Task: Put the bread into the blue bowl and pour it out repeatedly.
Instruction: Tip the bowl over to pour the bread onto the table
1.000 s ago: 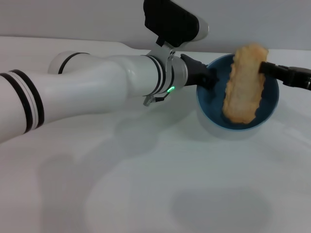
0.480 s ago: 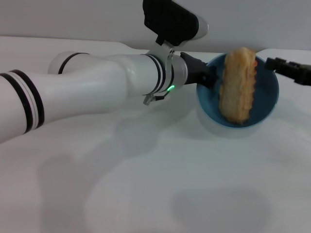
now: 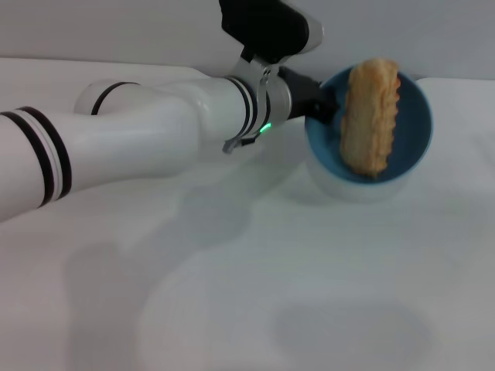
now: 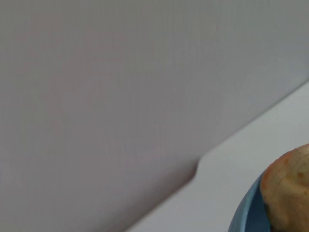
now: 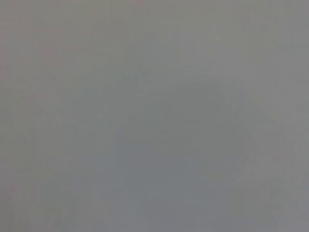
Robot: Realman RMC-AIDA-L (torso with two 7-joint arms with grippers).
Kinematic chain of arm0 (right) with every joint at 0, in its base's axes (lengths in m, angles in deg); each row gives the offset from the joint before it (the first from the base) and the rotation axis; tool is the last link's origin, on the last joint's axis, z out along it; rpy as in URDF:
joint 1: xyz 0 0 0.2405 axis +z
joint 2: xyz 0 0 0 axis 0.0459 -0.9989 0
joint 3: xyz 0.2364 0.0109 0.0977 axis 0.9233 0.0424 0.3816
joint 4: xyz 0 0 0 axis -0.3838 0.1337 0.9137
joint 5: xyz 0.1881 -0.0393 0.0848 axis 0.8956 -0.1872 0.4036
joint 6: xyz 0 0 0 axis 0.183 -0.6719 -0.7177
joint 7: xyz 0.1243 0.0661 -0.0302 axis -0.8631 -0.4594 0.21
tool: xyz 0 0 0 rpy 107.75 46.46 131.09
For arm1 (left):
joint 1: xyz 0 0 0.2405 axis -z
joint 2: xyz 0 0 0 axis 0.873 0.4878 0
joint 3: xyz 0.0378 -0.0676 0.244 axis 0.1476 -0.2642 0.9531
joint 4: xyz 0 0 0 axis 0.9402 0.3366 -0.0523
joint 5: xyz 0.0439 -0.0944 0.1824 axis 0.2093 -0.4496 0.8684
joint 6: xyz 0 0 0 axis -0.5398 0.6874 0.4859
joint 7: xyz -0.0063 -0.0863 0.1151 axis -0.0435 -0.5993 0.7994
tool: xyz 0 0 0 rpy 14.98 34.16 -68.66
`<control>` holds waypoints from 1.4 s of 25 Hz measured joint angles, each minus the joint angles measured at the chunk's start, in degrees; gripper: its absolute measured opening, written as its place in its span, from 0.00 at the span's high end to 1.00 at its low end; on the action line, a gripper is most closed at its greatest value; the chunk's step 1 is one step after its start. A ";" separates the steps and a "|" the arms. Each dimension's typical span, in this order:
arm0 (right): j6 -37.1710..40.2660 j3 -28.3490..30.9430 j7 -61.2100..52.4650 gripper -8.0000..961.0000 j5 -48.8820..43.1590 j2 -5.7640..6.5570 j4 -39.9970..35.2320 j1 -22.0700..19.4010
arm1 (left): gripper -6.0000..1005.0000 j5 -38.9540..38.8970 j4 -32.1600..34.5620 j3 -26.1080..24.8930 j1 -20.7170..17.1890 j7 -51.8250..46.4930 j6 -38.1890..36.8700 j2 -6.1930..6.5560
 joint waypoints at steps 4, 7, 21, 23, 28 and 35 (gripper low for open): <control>-1.14 5.56 4.83 0.55 -0.19 -0.19 0.72 -2.52 | 1.00 0.08 -0.10 0.85 1.12 3.28 3.90 -0.12; -3.08 8.98 8.89 0.54 -0.23 -0.50 3.35 -4.79 | 1.00 0.12 -0.48 1.33 2.97 5.37 5.72 -0.24; -8.72 13.01 19.39 0.53 0.07 -0.65 15.58 -7.97 | 1.00 0.21 -5.89 10.38 8.45 11.54 19.28 -0.31; -8.92 13.03 19.44 0.52 0.01 -0.65 16.03 -7.55 | 1.00 0.21 -6.24 10.40 8.45 14.07 20.03 -0.30; -9.07 13.05 19.47 0.52 0.05 -0.65 16.43 -7.02 | 1.00 0.20 -6.56 10.43 8.78 18.16 20.44 -0.28; -10.98 12.58 19.51 0.51 -0.04 -0.61 16.47 -6.58 | 1.00 0.21 -6.28 11.50 8.73 25.11 20.61 -0.28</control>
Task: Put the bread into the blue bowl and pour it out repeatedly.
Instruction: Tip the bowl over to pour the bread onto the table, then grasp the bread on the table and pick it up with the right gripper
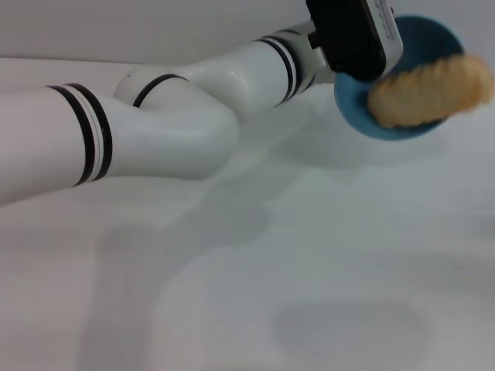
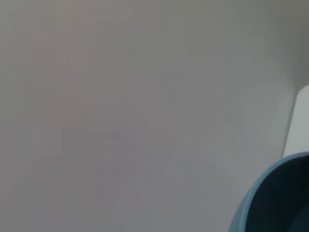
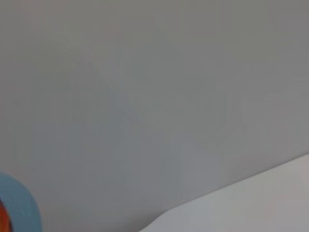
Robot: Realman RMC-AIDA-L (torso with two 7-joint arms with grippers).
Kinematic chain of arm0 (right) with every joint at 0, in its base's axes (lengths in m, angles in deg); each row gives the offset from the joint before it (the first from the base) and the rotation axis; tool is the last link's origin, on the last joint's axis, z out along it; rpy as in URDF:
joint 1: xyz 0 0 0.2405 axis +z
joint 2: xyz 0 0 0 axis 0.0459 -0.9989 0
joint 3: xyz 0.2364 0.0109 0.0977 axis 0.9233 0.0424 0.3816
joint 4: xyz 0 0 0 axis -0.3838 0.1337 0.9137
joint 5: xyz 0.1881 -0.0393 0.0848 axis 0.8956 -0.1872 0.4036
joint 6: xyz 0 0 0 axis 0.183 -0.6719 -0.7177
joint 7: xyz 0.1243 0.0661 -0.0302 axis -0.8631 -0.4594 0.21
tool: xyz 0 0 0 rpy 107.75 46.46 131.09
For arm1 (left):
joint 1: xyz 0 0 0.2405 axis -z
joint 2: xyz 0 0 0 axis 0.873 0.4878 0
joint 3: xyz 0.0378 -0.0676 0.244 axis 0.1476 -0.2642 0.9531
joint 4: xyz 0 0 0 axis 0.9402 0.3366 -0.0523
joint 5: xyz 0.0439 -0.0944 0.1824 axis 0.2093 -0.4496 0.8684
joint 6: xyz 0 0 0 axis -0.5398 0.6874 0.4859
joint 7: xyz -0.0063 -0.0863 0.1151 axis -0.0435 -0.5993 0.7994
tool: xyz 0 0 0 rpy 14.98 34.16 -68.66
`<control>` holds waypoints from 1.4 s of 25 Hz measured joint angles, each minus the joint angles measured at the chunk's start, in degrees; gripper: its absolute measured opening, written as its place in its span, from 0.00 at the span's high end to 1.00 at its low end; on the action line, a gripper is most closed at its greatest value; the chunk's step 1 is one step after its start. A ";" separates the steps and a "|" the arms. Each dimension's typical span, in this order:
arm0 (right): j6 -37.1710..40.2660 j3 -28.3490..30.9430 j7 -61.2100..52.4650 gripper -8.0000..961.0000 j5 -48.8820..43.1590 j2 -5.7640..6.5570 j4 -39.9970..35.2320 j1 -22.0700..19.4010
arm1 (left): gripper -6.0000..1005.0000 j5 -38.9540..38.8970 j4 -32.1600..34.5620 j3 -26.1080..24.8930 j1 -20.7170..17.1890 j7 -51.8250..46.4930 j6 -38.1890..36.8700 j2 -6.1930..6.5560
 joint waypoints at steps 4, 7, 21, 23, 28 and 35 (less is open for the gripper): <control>0.02 0.46 0.02 0.51 0.18 0.02 0.02 -0.16 | 1.00 0.04 0.11 1.49 -0.23 2.03 0.92 0.00; 0.03 0.51 0.03 0.50 0.23 0.04 0.02 -0.18 | 1.00 -0.11 0.13 1.71 -0.36 2.10 1.40 0.00; 4.16 -4.83 -12.53 0.49 -5.64 0.88 0.31 0.96 | 1.00 -0.56 -0.01 -4.94 -3.33 -16.19 3.52 -0.01; 6.20 -5.96 -16.76 0.48 -9.94 1.45 0.21 1.93 | 1.00 -0.56 -0.09 -6.04 -3.96 -18.53 4.00 0.00; 9.78 -7.92 -21.55 0.48 -14.75 1.60 0.40 4.06 | 1.00 -0.56 -0.21 -6.66 -5.21 -21.31 4.15 0.00; 6.10 -10.98 -31.39 0.44 -17.94 0.72 2.85 8.08 | 1.00 -0.54 0.31 -7.04 -6.91 -22.18 4.19 0.01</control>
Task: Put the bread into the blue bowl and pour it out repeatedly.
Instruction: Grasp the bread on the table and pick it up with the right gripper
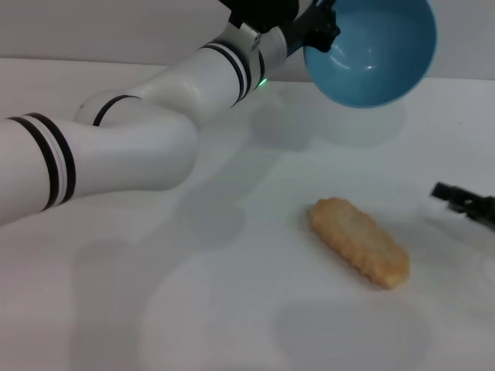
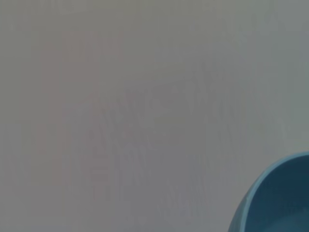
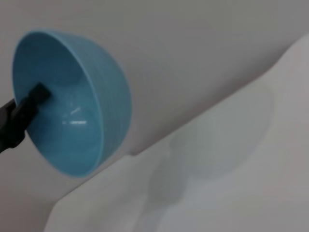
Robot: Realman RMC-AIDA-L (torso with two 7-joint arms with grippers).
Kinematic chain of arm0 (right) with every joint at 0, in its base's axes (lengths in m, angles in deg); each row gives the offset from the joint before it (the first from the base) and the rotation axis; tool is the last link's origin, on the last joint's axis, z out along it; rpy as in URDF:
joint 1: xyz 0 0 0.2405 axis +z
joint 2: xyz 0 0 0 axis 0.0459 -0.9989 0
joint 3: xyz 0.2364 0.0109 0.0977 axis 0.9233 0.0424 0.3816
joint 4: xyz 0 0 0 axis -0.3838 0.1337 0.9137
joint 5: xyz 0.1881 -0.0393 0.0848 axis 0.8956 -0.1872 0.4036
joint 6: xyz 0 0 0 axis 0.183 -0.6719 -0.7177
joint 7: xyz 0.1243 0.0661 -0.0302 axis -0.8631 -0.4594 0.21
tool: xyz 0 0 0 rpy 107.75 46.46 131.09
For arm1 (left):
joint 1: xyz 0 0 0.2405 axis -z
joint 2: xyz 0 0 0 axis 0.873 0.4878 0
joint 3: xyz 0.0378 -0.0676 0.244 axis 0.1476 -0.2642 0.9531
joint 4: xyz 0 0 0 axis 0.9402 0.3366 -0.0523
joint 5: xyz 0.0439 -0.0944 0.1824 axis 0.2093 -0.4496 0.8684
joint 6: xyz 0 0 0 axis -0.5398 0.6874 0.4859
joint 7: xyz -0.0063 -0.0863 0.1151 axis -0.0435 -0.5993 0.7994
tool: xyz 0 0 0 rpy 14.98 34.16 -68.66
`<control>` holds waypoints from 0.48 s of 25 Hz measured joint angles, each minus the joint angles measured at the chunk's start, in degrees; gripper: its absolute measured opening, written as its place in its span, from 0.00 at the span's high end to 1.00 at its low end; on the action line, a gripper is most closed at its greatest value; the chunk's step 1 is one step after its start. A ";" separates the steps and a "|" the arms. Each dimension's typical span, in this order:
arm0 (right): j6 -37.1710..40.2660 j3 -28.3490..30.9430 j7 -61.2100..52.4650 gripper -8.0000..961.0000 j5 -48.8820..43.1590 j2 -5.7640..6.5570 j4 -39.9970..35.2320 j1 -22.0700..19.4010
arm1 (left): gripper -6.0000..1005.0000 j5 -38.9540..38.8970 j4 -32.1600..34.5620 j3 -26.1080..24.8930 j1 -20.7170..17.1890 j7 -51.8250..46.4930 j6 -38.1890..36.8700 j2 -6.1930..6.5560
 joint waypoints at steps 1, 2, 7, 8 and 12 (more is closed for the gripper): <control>-0.75 -1.08 -0.95 0.40 -0.82 -0.09 0.80 0.88 | 1.00 -0.01 0.07 0.00 -0.18 -0.05 0.00 0.00; -1.60 -1.97 -1.78 0.37 -1.50 -0.14 1.34 1.48 | 1.00 -0.02 0.20 0.00 -0.44 -0.09 0.01 0.01; -6.47 -6.76 -5.28 0.27 -5.14 -0.69 3.32 4.52 | 1.00 -0.06 0.63 0.00 -1.36 -0.84 0.12 0.01; -6.47 -6.76 -5.28 0.26 -5.14 -0.69 3.32 4.52 | 1.00 -0.06 0.62 0.00 -1.41 -1.05 0.12 0.02; -7.58 -7.64 -5.45 0.26 -5.23 -0.72 4.40 5.04 | 1.00 -0.08 0.61 0.01 -1.72 -1.45 0.04 0.10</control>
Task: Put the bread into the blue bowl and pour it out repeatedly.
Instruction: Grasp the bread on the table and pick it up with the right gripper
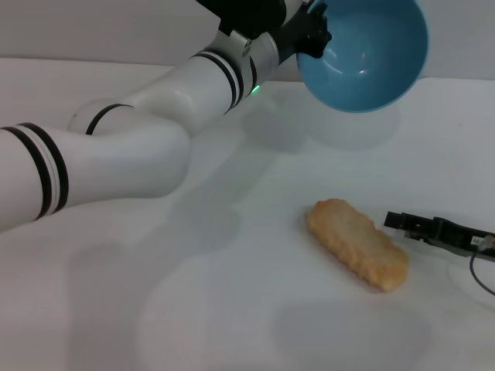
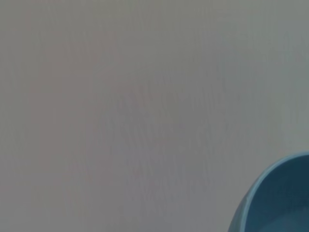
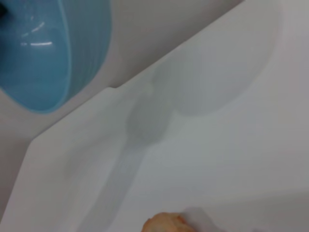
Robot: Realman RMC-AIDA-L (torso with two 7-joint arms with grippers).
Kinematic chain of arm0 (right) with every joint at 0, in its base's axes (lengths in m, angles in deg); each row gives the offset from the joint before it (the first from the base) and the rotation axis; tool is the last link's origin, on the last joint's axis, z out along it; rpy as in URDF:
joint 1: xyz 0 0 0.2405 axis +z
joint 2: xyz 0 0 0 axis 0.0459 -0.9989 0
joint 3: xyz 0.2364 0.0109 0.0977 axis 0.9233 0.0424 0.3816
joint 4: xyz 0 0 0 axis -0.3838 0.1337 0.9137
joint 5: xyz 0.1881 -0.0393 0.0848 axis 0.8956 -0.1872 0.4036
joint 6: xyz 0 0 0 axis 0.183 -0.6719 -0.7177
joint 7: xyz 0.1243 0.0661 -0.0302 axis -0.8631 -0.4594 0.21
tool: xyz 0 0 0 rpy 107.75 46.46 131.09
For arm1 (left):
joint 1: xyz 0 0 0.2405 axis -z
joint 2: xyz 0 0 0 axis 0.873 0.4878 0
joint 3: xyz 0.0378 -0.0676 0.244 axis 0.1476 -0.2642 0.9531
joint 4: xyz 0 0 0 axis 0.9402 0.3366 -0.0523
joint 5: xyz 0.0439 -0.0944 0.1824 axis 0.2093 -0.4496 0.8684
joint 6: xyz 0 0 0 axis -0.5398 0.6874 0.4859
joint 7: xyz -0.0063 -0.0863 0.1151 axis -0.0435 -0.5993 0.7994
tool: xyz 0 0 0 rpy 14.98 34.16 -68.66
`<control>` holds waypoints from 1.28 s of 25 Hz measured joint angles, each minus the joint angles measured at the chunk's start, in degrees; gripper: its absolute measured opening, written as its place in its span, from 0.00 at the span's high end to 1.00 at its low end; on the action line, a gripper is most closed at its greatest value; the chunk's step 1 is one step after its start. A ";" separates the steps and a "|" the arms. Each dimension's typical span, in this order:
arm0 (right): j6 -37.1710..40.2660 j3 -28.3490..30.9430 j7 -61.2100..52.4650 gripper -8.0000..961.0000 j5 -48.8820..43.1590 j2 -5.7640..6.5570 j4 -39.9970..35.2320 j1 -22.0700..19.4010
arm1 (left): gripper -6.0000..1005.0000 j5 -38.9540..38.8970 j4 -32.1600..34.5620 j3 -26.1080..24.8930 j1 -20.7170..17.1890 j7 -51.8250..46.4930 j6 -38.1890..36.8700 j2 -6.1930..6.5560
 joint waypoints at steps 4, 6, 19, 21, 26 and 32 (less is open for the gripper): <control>0.03 -1.05 0.17 0.26 -0.02 -0.02 0.52 0.70 | 1.00 0.00 -0.17 0.16 0.00 -0.02 0.00 0.00; 0.02 -1.64 0.16 0.26 -0.04 -0.03 0.69 0.99 | 1.00 0.00 -0.31 0.18 0.03 -0.03 -0.03 -0.01; -4.07 -4.71 0.16 0.26 -0.06 -0.32 4.03 3.93 | 1.00 0.01 -0.38 0.37 0.00 -0.05 0.00 -0.02; -4.59 -4.85 0.29 0.26 -0.06 -0.37 4.75 4.39 | 1.00 0.01 -0.36 0.48 0.00 -0.06 0.03 -0.02; -4.80 -5.62 0.46 0.26 -0.06 -0.43 5.42 5.09 | 1.00 0.01 -0.34 0.54 -0.01 -0.05 0.03 -0.02; -4.53 -6.02 0.94 0.42 0.25 -0.46 4.87 4.69 | 1.00 0.01 -0.23 0.53 -0.20 -0.05 0.03 -0.02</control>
